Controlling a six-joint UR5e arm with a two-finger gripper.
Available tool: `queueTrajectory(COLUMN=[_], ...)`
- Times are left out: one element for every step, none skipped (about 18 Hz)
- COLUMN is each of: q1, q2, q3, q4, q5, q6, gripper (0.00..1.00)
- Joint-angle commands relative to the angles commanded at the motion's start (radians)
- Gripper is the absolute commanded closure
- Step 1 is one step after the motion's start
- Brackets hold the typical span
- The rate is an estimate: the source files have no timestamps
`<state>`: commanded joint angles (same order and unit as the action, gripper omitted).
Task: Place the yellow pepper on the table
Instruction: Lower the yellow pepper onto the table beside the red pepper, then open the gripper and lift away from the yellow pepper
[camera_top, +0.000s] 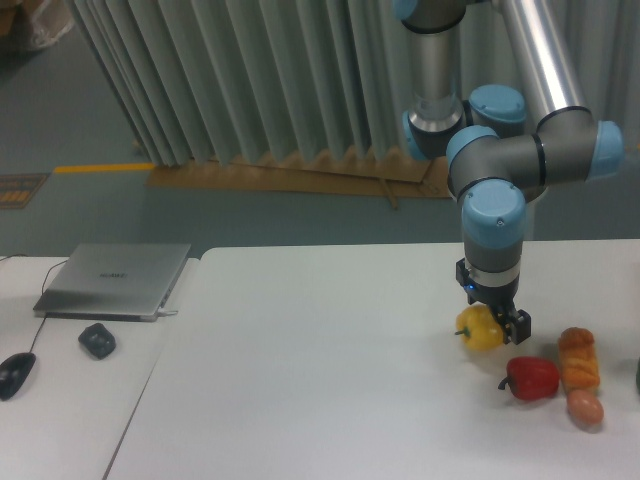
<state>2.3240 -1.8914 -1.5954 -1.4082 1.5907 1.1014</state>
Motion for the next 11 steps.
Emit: queueTrajectory(q1=[0.002,0.002,0.002,0.002,0.008,0.018,0.053,0.101,0.151,0.194,0.236], q2=[0.000,0.002,0.000,0.002,0.006,0.006,0.009,0.023,0.046,0.070,0.081], q3=[0.002,0.000,0.000,0.002,0.005,0.014,0.027,0.043,0.055,0.064,0.066], q4=[0.000,0.000,0.000,0.000,0.002,0.000,0.002,0.014,0.029,0.066,0.166], q5=[-0.002,0.000,0.002,0.003,0.002,0.003,0.003,-0.008,-0.023,-0.044,-0.049], q6=[0.003,0.002,0.002,0.002,0.002,0.002,-0.002,0.000,-0.002,-0.008,-0.014], gripper=[0.00,0.00,0.00,0.00,0.00,0.00,0.00,0.00,0.00,0.00,0.00])
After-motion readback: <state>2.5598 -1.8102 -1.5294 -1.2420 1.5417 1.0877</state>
